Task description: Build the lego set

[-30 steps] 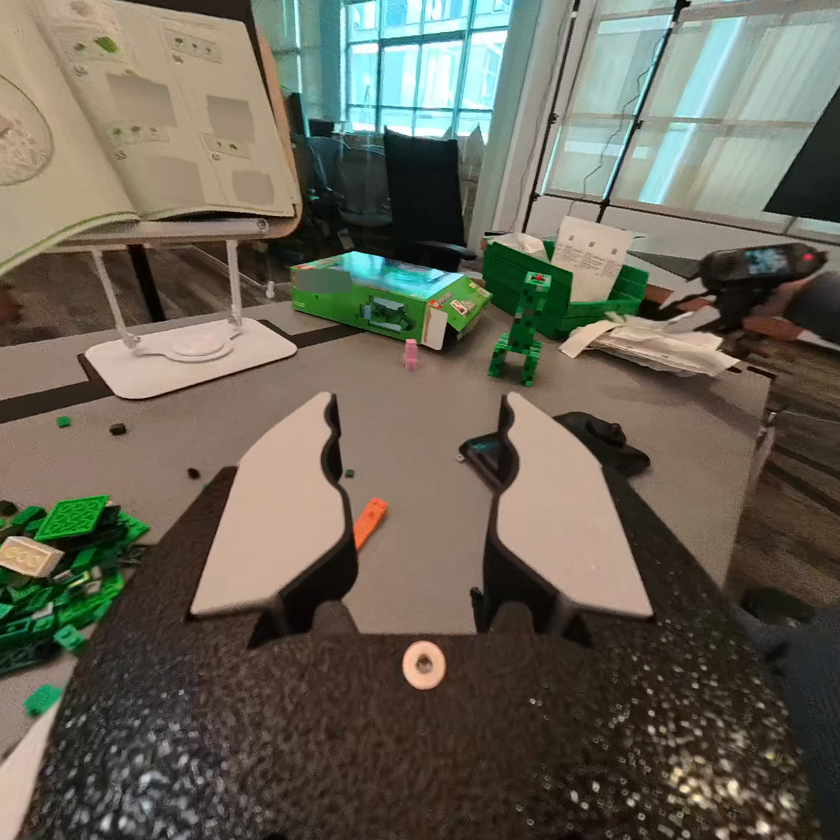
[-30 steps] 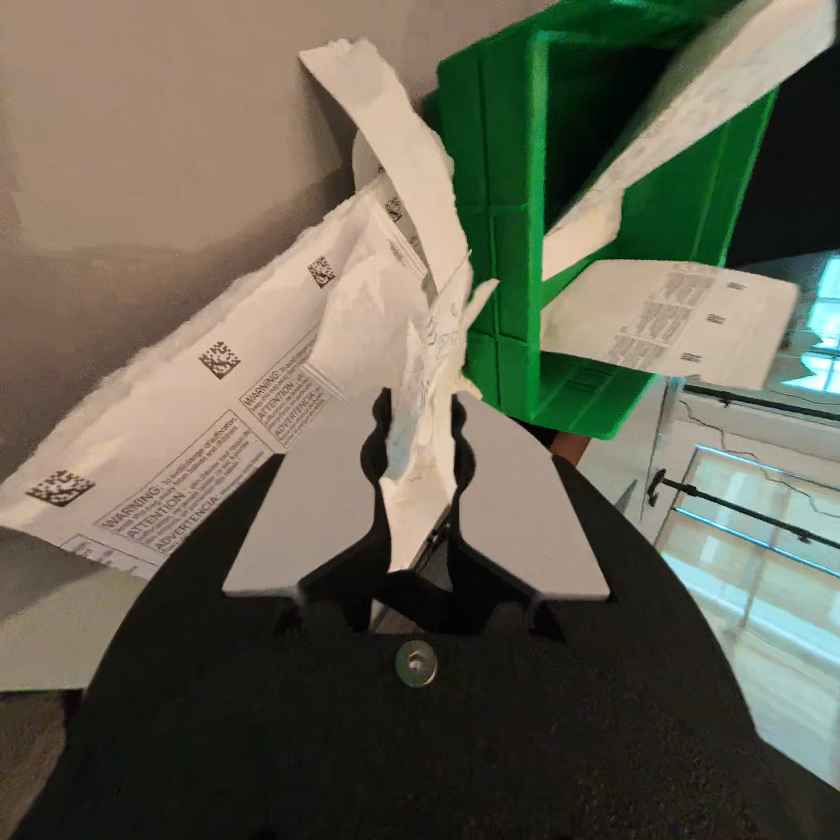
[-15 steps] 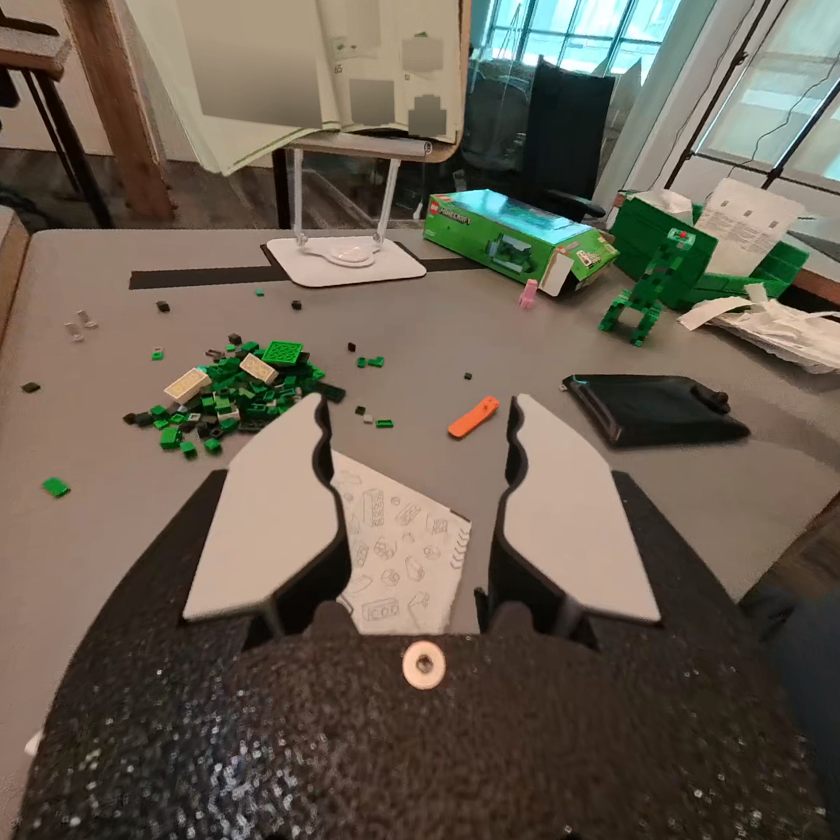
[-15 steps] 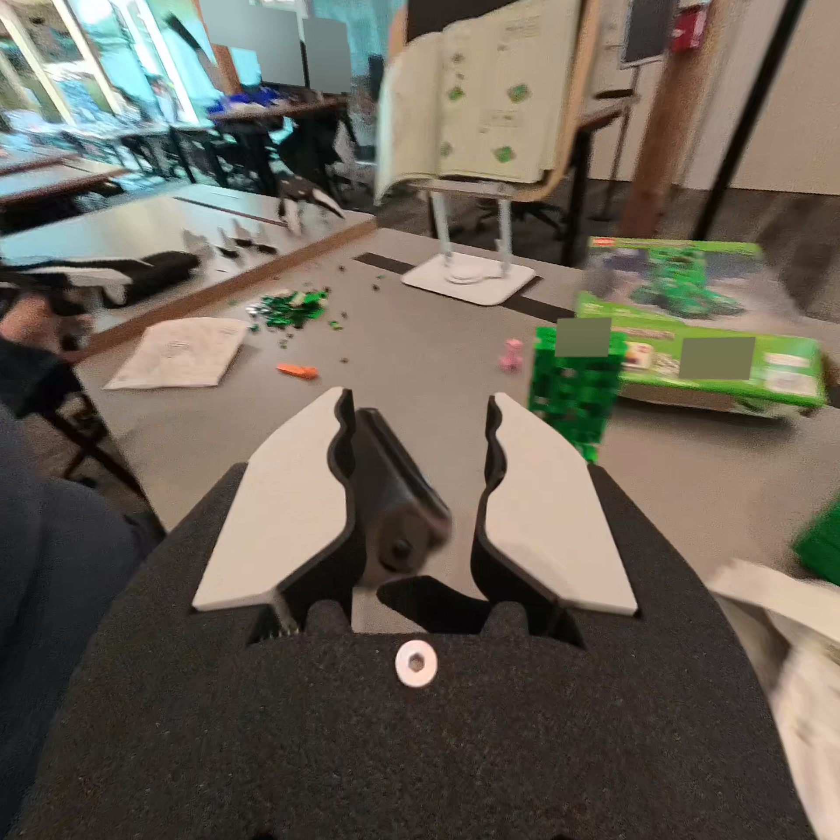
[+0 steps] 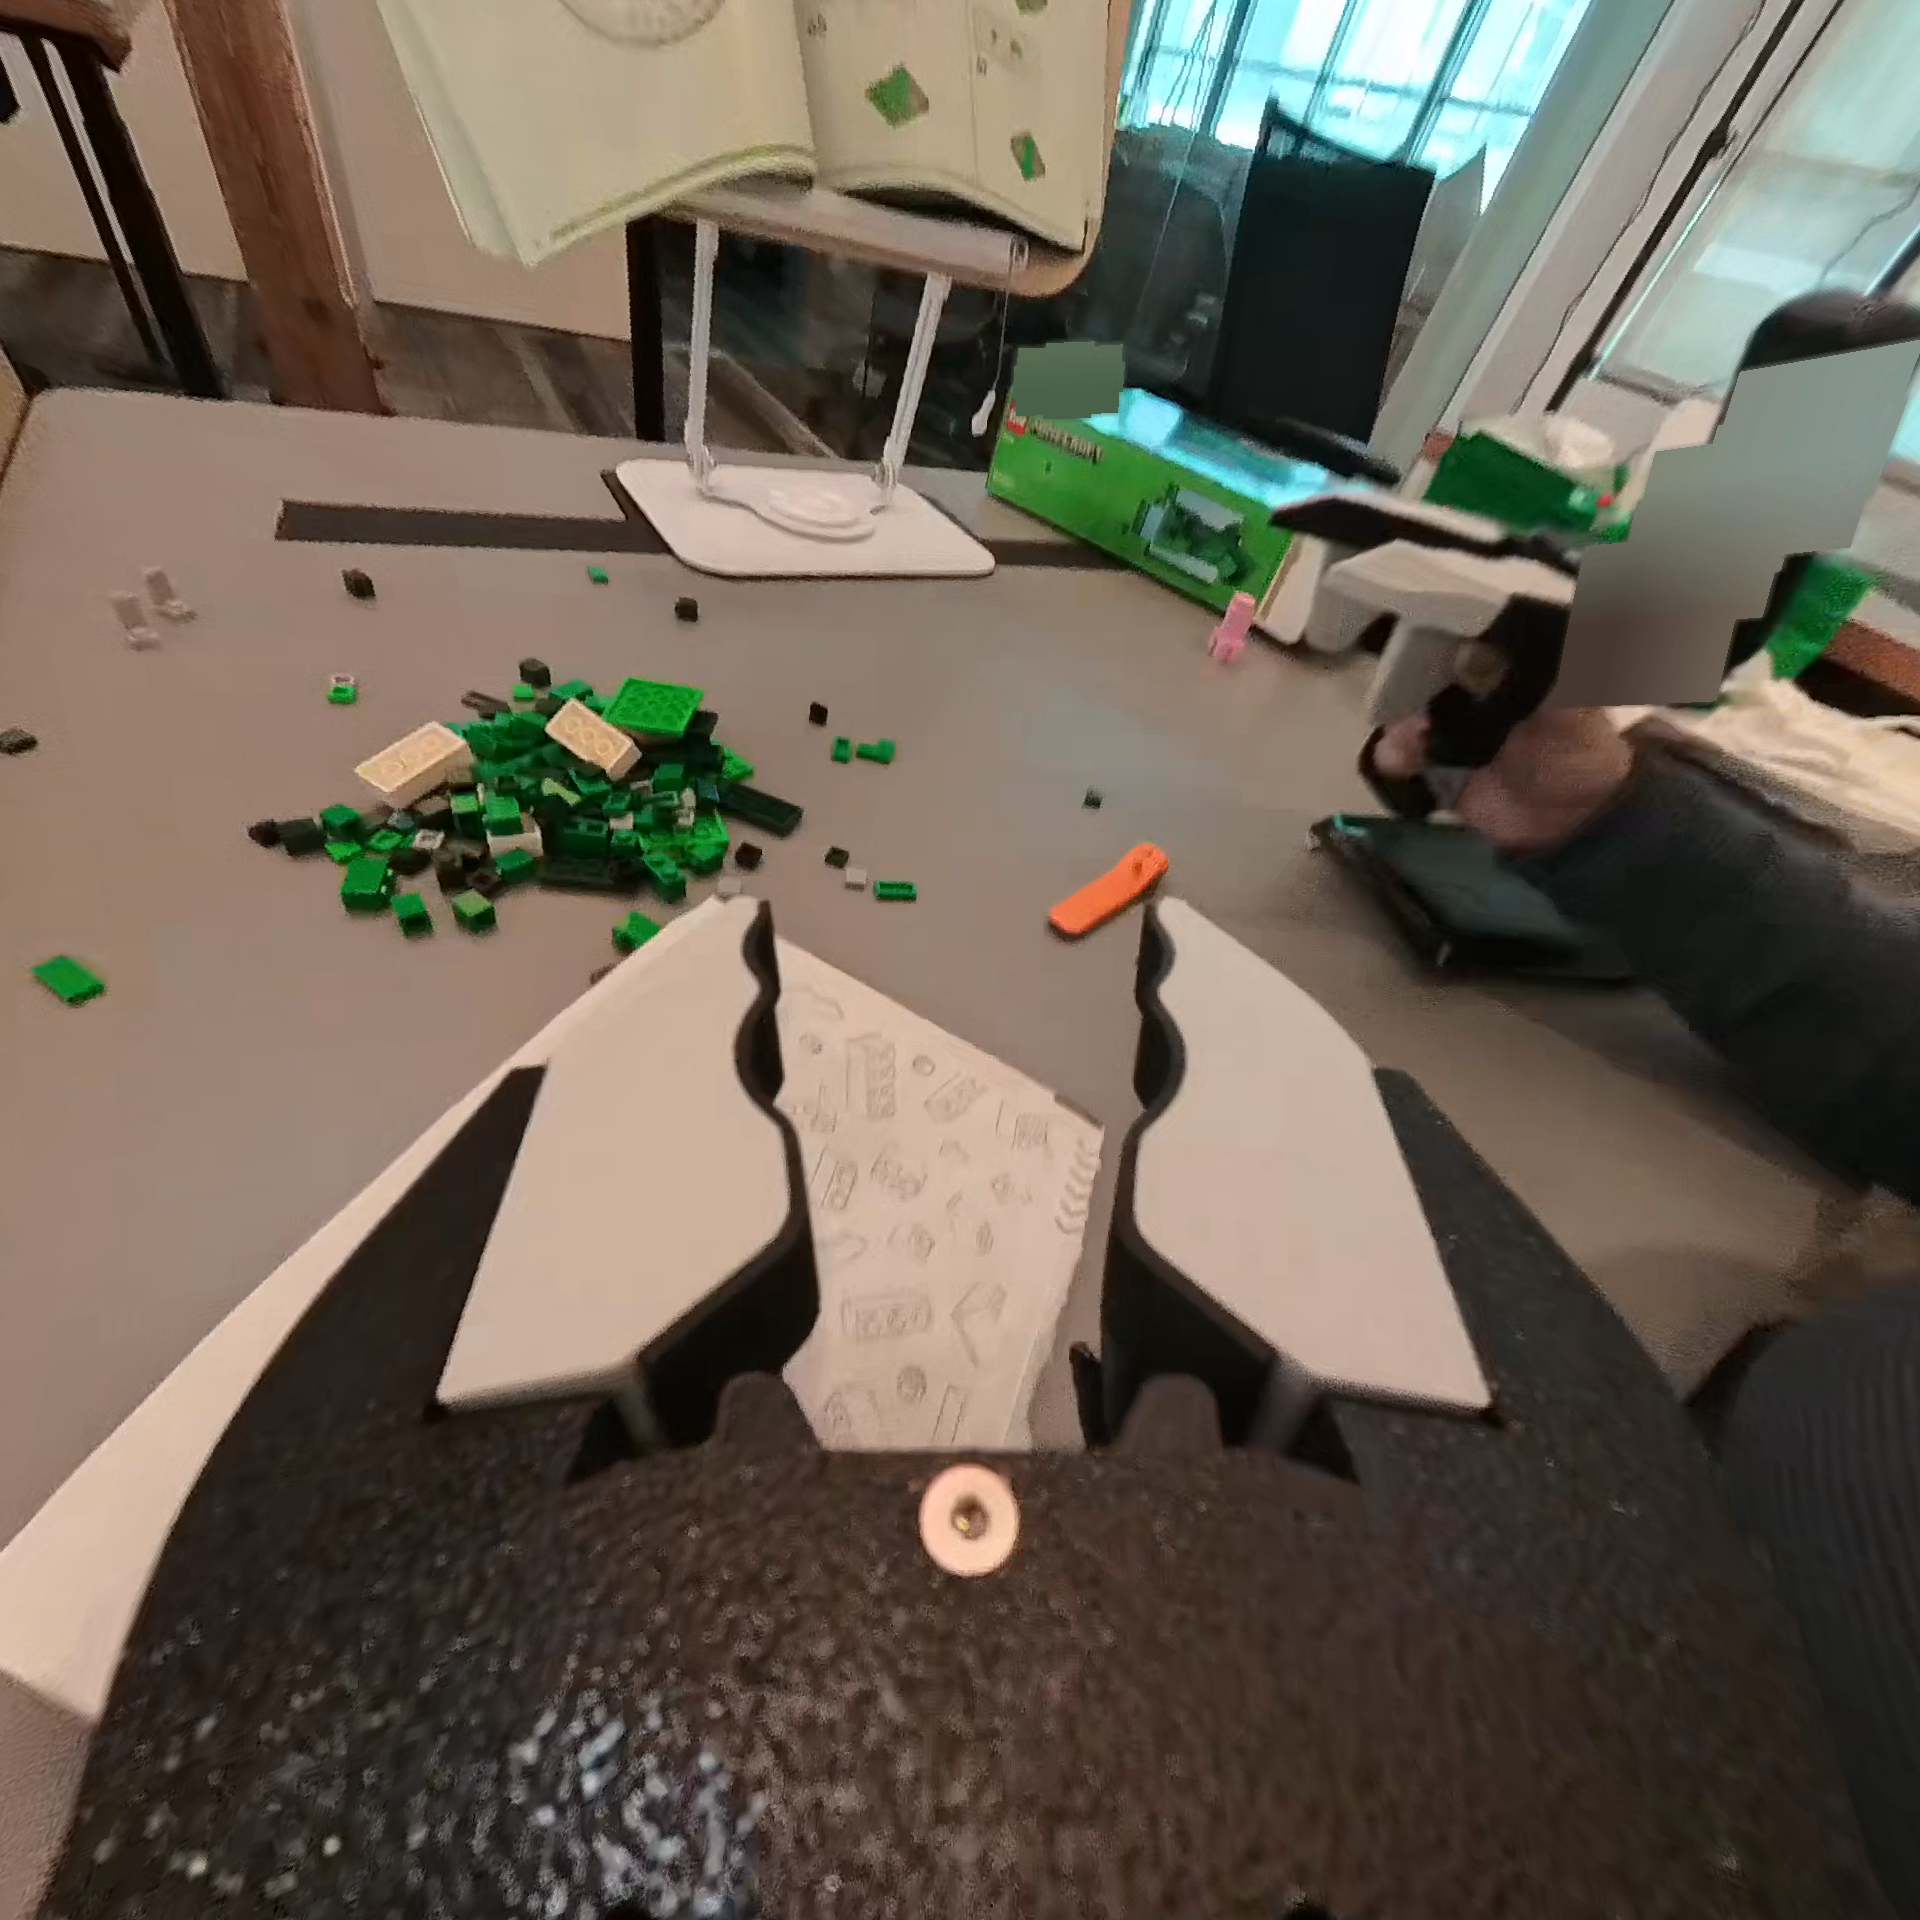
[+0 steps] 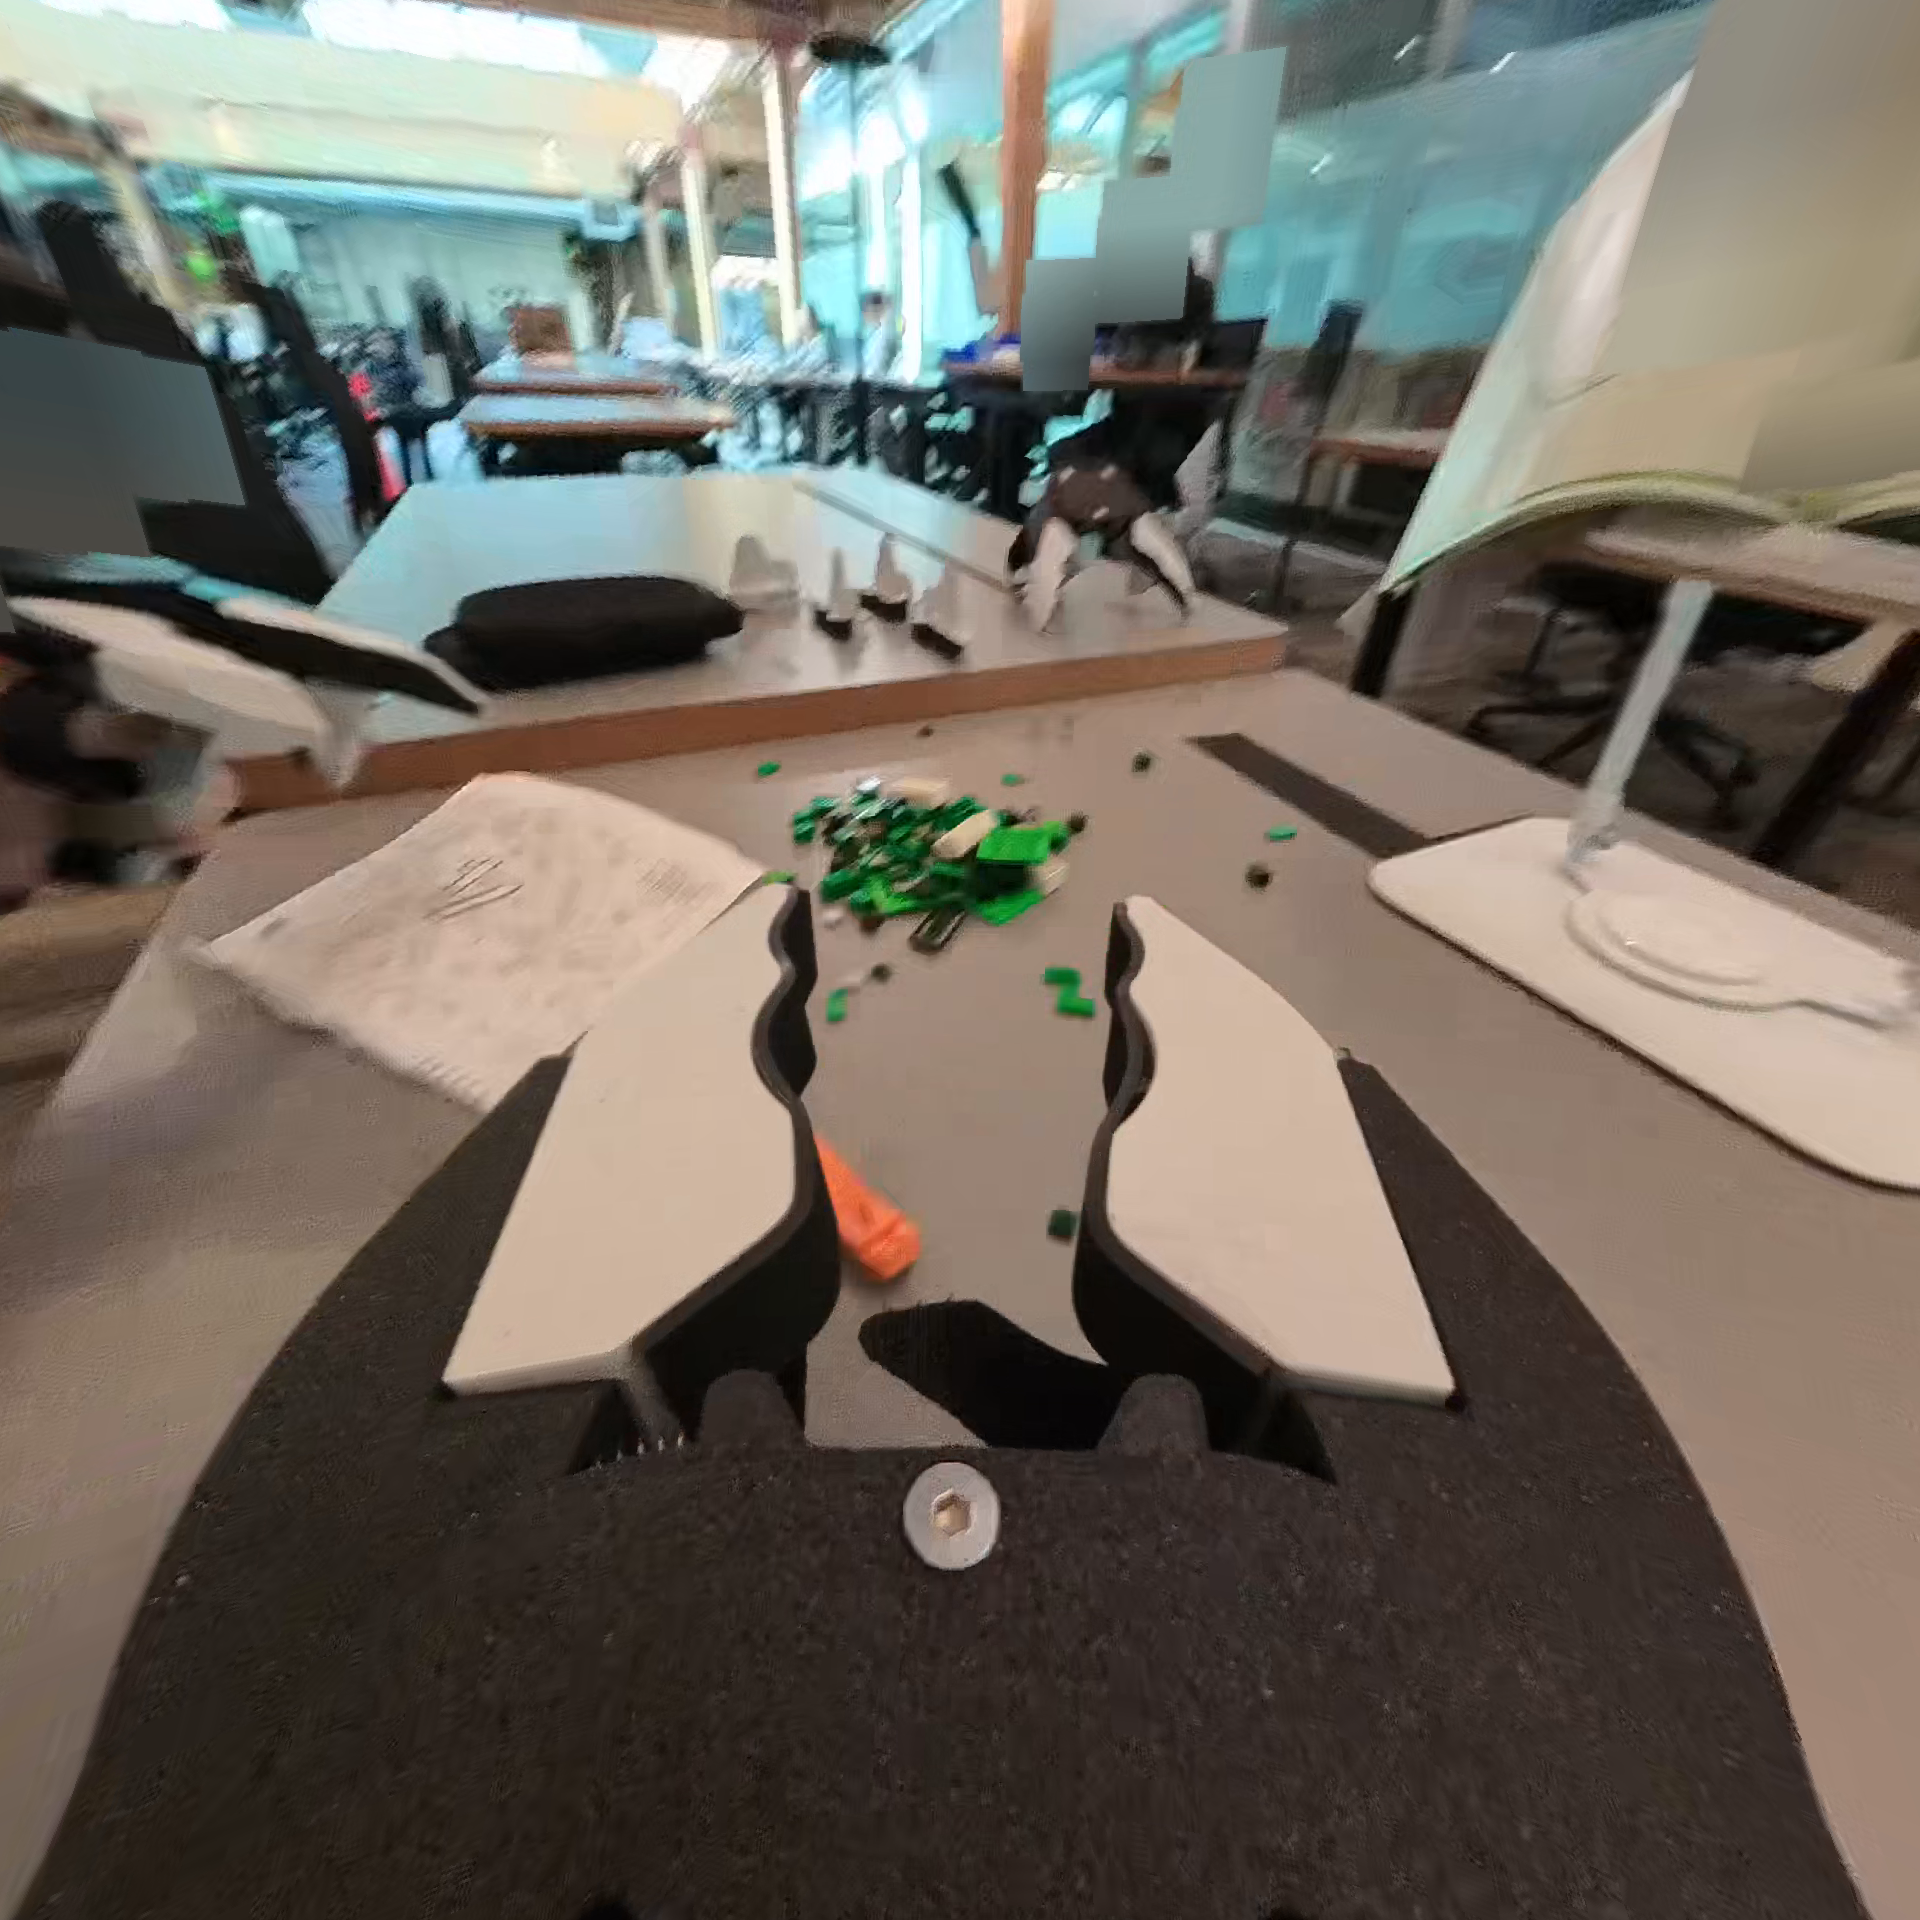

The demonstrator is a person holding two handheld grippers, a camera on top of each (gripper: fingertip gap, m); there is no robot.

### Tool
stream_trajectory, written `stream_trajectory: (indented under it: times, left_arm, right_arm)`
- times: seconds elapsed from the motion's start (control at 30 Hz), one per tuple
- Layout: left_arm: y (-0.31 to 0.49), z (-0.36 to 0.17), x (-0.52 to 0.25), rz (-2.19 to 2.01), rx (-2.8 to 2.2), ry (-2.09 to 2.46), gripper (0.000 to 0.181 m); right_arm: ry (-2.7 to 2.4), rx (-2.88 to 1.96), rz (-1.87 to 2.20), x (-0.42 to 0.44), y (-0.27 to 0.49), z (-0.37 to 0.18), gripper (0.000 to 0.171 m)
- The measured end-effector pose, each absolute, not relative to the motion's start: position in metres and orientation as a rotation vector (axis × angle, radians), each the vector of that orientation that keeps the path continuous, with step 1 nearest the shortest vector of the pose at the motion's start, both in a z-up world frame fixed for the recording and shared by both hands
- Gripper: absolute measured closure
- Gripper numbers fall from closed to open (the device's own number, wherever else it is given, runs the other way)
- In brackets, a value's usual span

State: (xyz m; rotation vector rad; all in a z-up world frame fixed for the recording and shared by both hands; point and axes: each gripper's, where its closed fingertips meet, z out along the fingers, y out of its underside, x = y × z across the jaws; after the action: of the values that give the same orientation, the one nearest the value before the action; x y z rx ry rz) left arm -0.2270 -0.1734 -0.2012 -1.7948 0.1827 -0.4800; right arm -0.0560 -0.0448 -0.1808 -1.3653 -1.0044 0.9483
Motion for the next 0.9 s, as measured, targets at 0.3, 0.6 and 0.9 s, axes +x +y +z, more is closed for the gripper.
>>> stream_trajectory:
  times: [0.3, 0.6, 0.9]
  left_arm:
    - [-0.065, -0.151, -0.142, -0.278, -1.390, 0.195, 0.133]
    - [-0.022, -0.182, -0.138, -0.144, -1.420, 0.299, 0.136]
    - [-0.017, -0.203, -0.144, -0.234, -1.495, 0.308, 0.137]
  right_arm:
    - [-0.480, -1.290, 0.936, -0.076, -0.025, -0.186, 0.112]
    - [-0.532, -1.353, 0.618, -0.044, 0.009, -0.196, 0.124]
    - [-0.434, -1.423, 0.346, 0.037, 0.051, -0.204, 0.127]
